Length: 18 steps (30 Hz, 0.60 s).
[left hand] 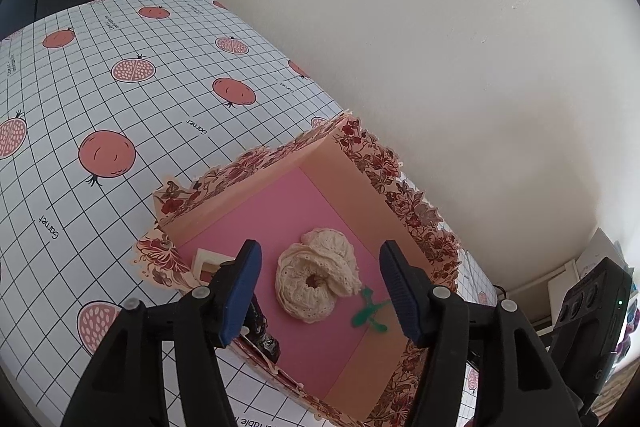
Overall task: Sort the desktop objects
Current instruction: 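Lift both grippers out of the box and move toward the items beside it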
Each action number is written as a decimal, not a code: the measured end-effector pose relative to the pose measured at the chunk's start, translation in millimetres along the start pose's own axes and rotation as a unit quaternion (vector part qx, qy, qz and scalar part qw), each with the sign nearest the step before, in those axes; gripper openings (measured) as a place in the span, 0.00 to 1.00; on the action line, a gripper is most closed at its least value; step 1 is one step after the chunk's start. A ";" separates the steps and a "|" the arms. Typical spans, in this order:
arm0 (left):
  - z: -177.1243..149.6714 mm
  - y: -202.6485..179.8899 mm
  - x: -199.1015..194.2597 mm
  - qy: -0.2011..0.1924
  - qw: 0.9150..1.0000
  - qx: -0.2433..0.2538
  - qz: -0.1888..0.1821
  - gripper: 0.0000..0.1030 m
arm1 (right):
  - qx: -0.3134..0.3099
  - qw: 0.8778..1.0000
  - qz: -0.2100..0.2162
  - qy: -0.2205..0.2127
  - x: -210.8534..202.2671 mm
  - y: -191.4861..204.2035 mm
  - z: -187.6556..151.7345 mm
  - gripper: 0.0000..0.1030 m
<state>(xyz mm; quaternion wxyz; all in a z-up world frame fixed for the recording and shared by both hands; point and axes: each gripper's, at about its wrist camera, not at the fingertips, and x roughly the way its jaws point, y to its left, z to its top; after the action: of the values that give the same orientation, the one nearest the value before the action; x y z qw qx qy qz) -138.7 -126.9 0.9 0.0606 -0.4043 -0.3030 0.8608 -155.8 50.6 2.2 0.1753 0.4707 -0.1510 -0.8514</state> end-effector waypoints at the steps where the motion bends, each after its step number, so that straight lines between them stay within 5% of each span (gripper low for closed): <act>1: 0.0 -0.7 -0.4 -0.001 1.000 0.001 -0.001 0.63 | 0.001 1.000 -0.001 -0.001 -1.4 -0.8 0.4 0.69; 9: -1.2 -10.4 -7.9 -0.020 1.000 0.014 -0.013 0.77 | 0.006 1.000 -0.001 -0.006 -14.3 -8.9 3.3 0.76; 18: -3.1 -23.6 -19.4 -0.044 0.999 0.029 -0.012 0.83 | 0.010 1.000 -0.002 -0.016 -36.1 -18.6 7.0 0.83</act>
<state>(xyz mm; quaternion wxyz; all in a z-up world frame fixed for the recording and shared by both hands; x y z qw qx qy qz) -126.8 -113.1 25.7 0.0692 -0.3605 -0.2855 0.8853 -146.8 83.8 24.9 0.1669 0.4586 -0.1612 -0.8578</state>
